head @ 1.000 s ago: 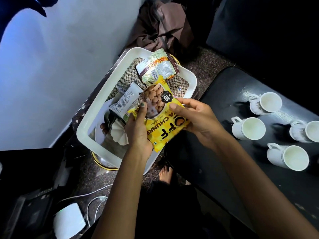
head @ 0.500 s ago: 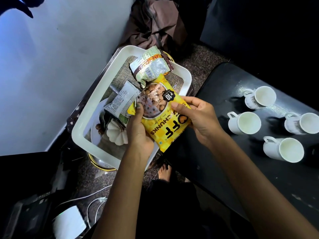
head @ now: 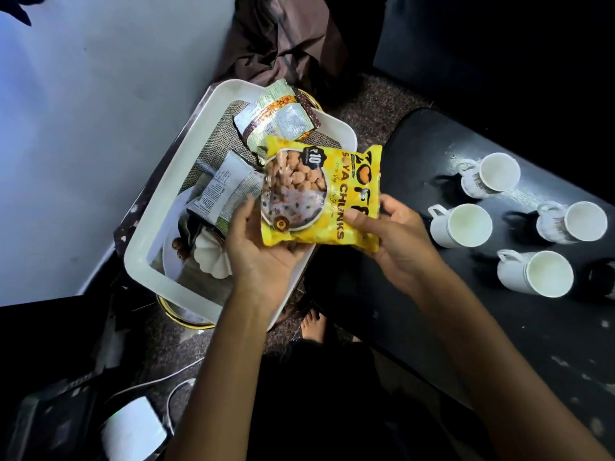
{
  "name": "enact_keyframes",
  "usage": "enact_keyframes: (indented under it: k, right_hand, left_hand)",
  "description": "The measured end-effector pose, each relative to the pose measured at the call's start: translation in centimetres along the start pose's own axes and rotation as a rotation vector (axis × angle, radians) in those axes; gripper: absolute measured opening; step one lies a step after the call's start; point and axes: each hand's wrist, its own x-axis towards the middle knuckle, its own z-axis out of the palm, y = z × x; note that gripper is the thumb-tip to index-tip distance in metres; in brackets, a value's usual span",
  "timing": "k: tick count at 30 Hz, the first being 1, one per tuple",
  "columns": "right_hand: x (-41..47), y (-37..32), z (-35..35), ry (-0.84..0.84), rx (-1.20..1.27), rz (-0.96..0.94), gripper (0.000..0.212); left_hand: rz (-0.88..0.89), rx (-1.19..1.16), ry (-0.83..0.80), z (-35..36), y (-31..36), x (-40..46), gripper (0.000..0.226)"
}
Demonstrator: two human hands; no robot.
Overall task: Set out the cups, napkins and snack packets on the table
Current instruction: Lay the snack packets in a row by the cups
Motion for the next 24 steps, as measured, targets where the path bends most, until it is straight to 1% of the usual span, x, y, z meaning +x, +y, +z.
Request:
enact_keyframes:
  k: [2, 4, 5, 7, 8, 9, 10, 11, 12, 13, 14, 16, 17, 20, 22, 24]
  right_hand:
    - [0.1, -1.0, -1.2, -0.071, -0.067, 0.012, 0.028]
    - [0.1, -2.0, -2.5, -0.135, -0.131, 0.063, 0.035]
    - [0.0, -2.3, -3.2, -0.165, -0.169, 0.098, 0.041]
    - [-0.3, -2.6, -4.2, -0.204, -0.229, 0.151, 0.049]
    - [-0.4, -2.5, -4.5, -0.192, -0.217, 0.148, 0.05]
    - [-0.6, -2.3, -4.8, -0.158, -0.159, 0.122, 0.05]
    - [-0.7, -2.0, -5.1, -0.107, -0.062, 0.089, 0.05]
    - [-1.0, -1.7, -5.4, -0.056, 0.047, 0.064, 0.051]
    - [-1.3, -1.1, -5.7, -0.013, 0.134, 0.06, 0.052]
    - [-1.6, -0.5, -5.8, 0.014, 0.18, 0.079, 0.053]
    - [-2.0, 0.2, -5.9, 0.027, 0.19, 0.109, 0.057]
    - [-2.9, 1.6, -5.8, 0.029, 0.183, 0.149, 0.06]
    - [-3.2, 2.1, -5.8, 0.033, 0.194, 0.152, 0.056]
    - [-3.8, 3.0, -6.3, 0.117, 0.237, 0.145, 0.048]
    - [-4.3, 3.6, -7.2, 0.163, 0.222, 0.137, 0.044]
    - [-4.7, 4.2, -8.0, 0.192, 0.176, 0.139, 0.042]
  left_hand:
    - [-0.039, 0.098, -0.117, -0.3, 0.8, 0.1, 0.045]
    - [-0.076, 0.204, -0.212, -0.1, 1.3, 0.2, 0.05]
    - [-0.088, 0.284, -0.21, 0.3, 1.2, 0.3, 0.05]
    - [-0.089, 0.45, -0.113, 0.9, 0.2, 0.6, 0.056]
    - [-0.078, 0.476, -0.055, 1.2, -0.5, 0.8, 0.053]
    - [-0.065, 0.456, -0.018, 1.5, -1.2, 1.0, 0.04]
    - [-0.067, 0.408, 0.007, 1.8, -1.9, 1.0, 0.026]
    - [-0.088, 0.348, 0.018, 2.1, -2.5, 0.9, 0.021]
    - [-0.111, 0.283, 0.016, 2.4, -3.1, 0.7, 0.027]
    - [-0.124, 0.227, 0.01, 2.6, -3.7, 0.5, 0.039]
    - [-0.136, 0.18, -0.006, 2.8, -4.4, 0.2, 0.045]
    - [-0.166, 0.136, -0.047, 3.0, -5.8, -0.4, 0.037]
    - [-0.182, 0.149, -0.06, 3.1, -6.5, -0.7, 0.036]
    - [-0.215, 0.247, -0.085, 2.4, -7.3, -1.1, 0.055]
    - [-0.277, 0.311, -0.111, 1.4, -6.9, -0.8, 0.052]
    - [-0.331, 0.435, -0.138, 0.3, -6.3, -0.5, 0.047]
